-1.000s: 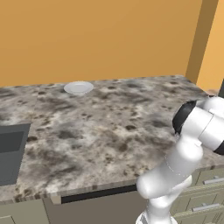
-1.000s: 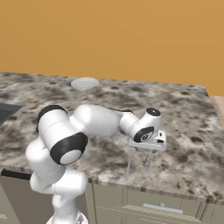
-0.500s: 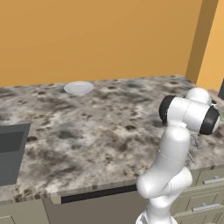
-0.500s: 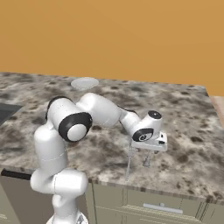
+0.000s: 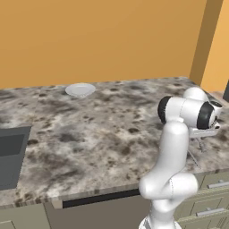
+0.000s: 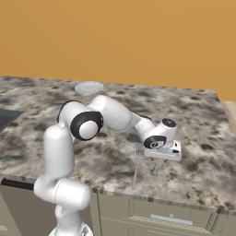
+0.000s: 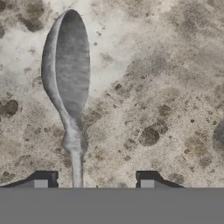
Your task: Take the fork and place it on the left side of the plate. Then take the spoon and place it on the right side of the plate. Make sure they're directly next to the plate.
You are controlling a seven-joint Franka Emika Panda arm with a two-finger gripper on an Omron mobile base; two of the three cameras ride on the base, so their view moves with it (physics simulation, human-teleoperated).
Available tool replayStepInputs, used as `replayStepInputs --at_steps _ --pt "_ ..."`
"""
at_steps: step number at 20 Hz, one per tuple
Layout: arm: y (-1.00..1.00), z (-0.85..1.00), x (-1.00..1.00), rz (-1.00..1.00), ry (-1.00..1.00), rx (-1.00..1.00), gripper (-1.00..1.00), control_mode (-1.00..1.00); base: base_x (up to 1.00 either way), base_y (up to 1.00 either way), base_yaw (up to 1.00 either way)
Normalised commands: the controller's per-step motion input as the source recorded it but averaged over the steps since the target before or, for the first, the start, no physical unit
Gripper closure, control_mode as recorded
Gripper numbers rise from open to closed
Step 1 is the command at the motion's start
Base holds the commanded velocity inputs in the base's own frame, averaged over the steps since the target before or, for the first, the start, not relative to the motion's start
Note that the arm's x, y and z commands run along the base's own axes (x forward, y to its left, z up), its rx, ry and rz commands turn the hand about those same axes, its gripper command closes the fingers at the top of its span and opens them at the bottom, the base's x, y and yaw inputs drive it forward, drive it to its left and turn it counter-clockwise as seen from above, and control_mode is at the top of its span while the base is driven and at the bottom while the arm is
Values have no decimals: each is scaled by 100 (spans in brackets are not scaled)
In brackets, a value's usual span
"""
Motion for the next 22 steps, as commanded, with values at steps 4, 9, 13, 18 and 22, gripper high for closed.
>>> replayStepInputs --at_steps 4,9,13,18,22 --pt "0 -35 11 4 0 0 100 -100 0 0 0" --pt "14 -17 -9 8 -12 0 100 -100 0 0 0" --pt "30 5 -28 10 -29 -3 100 -100 0 0 0" --pt "25 57 -30 9 -18 -6 100 -100 0 0 0" --pt "12 95 -27 3 -2 -10 100 -100 0 0 0"
